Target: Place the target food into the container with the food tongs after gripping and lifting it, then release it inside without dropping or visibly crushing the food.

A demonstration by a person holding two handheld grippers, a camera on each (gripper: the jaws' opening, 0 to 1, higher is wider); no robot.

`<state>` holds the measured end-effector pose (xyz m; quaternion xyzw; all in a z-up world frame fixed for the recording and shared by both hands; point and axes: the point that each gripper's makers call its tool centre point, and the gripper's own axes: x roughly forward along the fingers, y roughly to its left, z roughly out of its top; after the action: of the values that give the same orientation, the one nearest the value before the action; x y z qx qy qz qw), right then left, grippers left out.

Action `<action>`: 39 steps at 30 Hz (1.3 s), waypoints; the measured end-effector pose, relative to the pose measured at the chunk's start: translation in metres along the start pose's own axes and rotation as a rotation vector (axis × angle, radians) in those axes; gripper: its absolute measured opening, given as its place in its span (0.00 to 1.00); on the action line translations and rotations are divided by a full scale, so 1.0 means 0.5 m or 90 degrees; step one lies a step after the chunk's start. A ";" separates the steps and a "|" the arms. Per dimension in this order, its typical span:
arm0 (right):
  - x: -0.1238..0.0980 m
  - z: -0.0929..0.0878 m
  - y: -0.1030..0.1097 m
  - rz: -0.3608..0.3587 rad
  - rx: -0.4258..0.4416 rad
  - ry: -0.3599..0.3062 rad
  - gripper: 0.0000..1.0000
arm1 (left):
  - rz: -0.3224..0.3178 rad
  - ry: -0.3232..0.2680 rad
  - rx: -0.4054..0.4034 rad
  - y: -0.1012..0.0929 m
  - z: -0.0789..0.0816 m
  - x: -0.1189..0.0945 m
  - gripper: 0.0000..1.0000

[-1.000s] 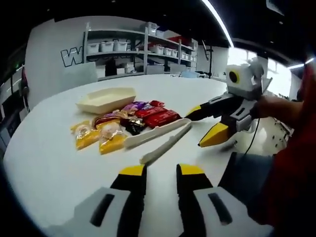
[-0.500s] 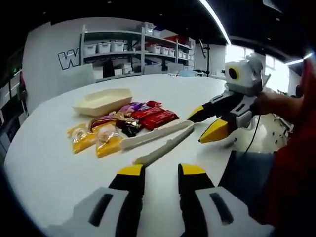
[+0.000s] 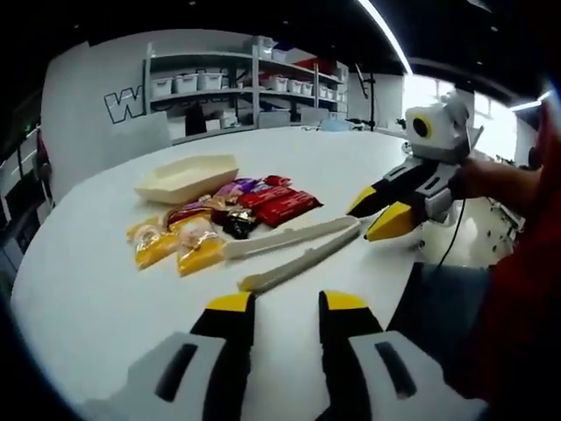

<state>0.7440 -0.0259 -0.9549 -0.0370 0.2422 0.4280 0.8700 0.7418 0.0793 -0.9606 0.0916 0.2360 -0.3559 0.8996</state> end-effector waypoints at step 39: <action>0.001 -0.024 0.080 0.102 0.028 0.055 0.09 | -0.008 0.007 -0.004 -0.020 0.003 0.002 0.33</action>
<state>0.7092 -0.0033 -0.9599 -0.0166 0.2910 0.4886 0.8224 0.7359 0.0708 -0.9597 0.0889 0.2423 -0.3606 0.8963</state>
